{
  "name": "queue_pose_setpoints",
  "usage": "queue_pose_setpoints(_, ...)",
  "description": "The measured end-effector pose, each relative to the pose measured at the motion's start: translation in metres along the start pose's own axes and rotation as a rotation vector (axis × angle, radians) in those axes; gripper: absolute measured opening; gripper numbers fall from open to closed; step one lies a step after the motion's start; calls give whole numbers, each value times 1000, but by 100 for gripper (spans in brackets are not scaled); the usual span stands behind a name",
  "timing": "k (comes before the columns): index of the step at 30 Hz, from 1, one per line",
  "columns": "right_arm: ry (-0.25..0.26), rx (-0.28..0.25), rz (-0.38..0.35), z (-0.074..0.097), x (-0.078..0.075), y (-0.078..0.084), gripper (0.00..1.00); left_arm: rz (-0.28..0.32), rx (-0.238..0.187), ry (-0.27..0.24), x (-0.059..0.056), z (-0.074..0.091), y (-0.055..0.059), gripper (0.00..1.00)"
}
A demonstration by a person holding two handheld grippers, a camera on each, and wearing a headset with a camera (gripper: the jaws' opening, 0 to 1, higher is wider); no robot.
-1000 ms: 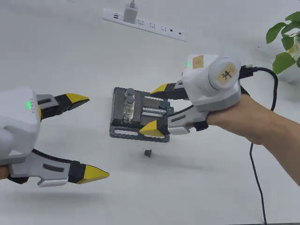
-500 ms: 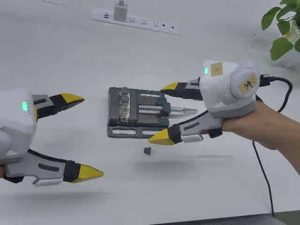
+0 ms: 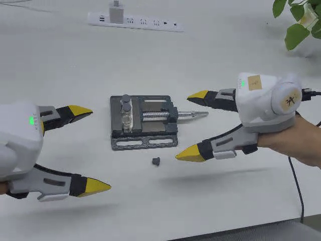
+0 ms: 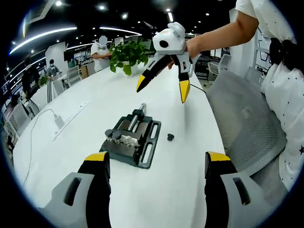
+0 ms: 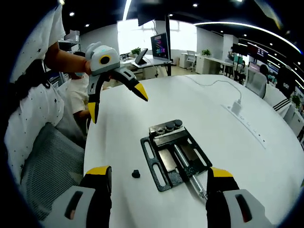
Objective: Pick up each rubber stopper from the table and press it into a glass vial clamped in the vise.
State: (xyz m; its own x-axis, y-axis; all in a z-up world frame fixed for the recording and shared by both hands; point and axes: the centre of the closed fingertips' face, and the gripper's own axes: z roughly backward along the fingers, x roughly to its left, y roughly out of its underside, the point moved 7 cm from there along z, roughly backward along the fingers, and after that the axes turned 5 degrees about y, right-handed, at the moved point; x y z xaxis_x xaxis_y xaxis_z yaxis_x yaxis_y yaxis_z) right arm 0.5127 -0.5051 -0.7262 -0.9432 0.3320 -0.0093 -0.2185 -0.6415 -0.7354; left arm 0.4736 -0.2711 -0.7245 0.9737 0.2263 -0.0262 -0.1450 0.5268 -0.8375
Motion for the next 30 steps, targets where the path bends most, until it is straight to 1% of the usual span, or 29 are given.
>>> queue_pose_setpoints(2, 4, -11, -8, 4, 0, 4, 81, -12, 12, 12, 1, -4, -3, 77)
queue_pose_setpoints(5, 7, -12, -6, 8, 2, 9, 82, -35, 30, 32, 1, -12, -7, 71)
queue_pose_setpoints(7, 11, -21, -11, 13, 1, 15, 82, -48, 43, 50, 0, -19, -9, 64)
queue_pose_setpoints(11, 24, -39, -22, 18, 2, 18, 82, -56, 67, 84, -3, -34, -11, 54)
queue_pose_setpoints(14, 32, -61, -36, 23, 4, 21, 82, -69, 91, 119, -5, -50, -8, 46)
queue_pose_setpoints(18, 38, -63, -43, 26, 7, 25, 82, -86, 103, 148, -6, -68, -4, 37)
queue_pose_setpoints(19, 38, -68, -48, 27, 8, 27, 82, -90, 114, 158, -7, -73, -2, 34)
queue_pose_setpoints(22, 47, -73, -48, 31, 7, 34, 83, -115, 145, 181, -7, -86, 6, 32)
queue_pose_setpoints(25, 50, -78, -48, 33, 7, 37, 86, -131, 153, 197, -8, -96, 9, 28)
queue_pose_setpoints(27, 50, -78, -47, 33, 8, 38, 86, -159, 161, 209, -10, -101, 10, 25)
queue_pose_setpoints(30, 51, -81, -42, 33, 9, 39, 86, -162, 161, 209, -9, -108, 11, 20)
